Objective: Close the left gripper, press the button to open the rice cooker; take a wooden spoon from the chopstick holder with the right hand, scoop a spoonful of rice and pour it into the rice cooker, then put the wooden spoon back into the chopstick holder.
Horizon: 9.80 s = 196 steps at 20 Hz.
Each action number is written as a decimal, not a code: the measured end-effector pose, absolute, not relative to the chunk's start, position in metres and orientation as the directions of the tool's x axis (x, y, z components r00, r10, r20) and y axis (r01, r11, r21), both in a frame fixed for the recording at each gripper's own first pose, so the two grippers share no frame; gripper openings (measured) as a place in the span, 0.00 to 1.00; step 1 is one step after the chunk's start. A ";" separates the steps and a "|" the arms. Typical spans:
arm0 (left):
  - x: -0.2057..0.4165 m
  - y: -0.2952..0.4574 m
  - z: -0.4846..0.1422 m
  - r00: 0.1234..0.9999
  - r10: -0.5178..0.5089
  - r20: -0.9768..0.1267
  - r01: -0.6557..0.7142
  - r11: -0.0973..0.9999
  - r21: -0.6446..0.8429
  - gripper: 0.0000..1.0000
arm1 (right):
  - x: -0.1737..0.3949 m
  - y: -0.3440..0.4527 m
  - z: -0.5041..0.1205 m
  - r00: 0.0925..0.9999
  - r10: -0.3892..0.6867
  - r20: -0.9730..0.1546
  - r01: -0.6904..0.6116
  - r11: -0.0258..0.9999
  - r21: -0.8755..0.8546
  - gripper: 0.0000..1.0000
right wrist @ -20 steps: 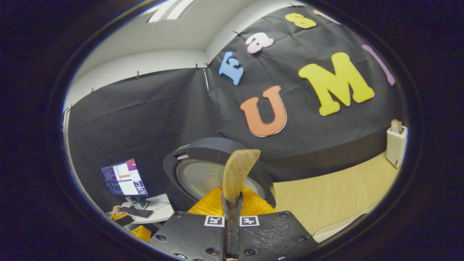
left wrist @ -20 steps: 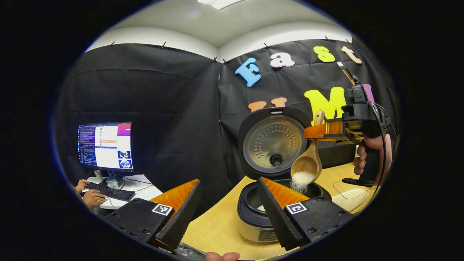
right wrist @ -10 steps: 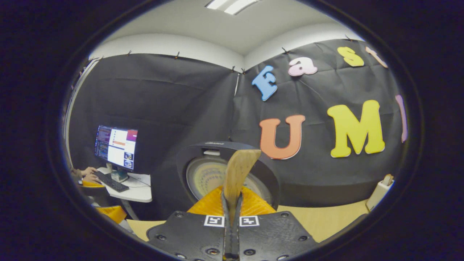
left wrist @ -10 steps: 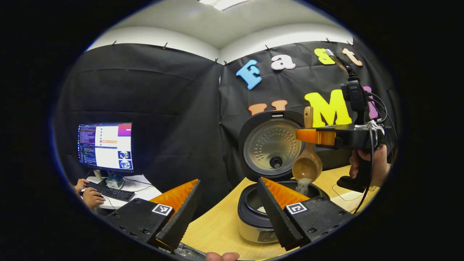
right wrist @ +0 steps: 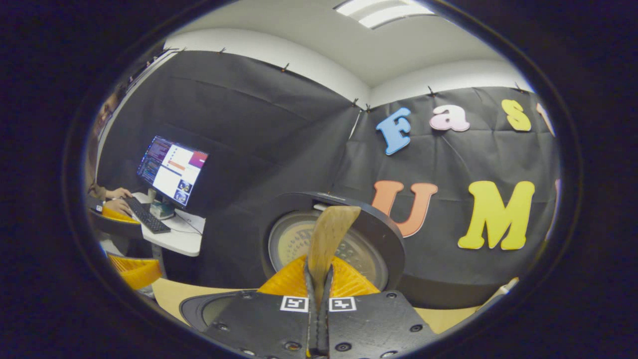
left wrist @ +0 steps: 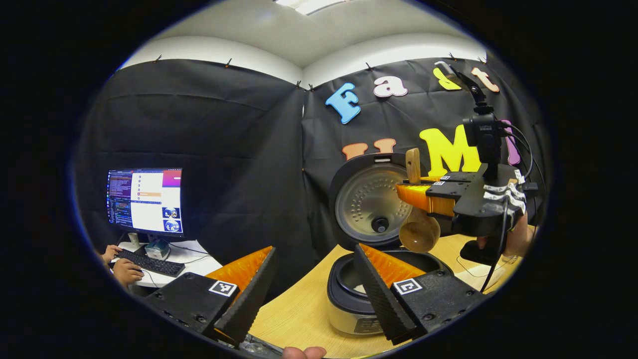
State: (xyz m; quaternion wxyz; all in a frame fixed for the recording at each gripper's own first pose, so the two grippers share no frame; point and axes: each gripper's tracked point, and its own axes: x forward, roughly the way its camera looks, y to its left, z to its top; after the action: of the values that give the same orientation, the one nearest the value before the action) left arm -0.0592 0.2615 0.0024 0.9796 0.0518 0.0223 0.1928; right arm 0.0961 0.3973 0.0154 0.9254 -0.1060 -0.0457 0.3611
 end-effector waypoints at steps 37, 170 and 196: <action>-0.030 0.164 0.009 0.985 0.172 -0.022 -0.169 0.981 0.093 0.98 | 0.110 -0.055 0.019 0.997 0.064 -0.046 -0.056 0.985 0.162 0.00; 0.127 0.190 0.081 0.892 0.198 -0.407 -0.184 0.980 0.072 0.99 | 0.009 -0.084 -0.073 0.966 0.224 -0.130 -0.208 0.970 0.124 0.96; 0.015 0.159 -0.039 0.925 0.217 -0.313 -0.207 0.976 0.065 0.99 | -0.029 -0.100 -0.057 0.981 0.174 -0.082 -0.168 0.983 0.081 0.95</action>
State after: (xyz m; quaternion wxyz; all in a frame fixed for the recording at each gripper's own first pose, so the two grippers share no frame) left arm 0.0151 0.1591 -0.0390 0.9808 0.0154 0.1614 0.1080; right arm -0.0286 -0.1001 -0.0571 0.9946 0.0369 0.0443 0.0859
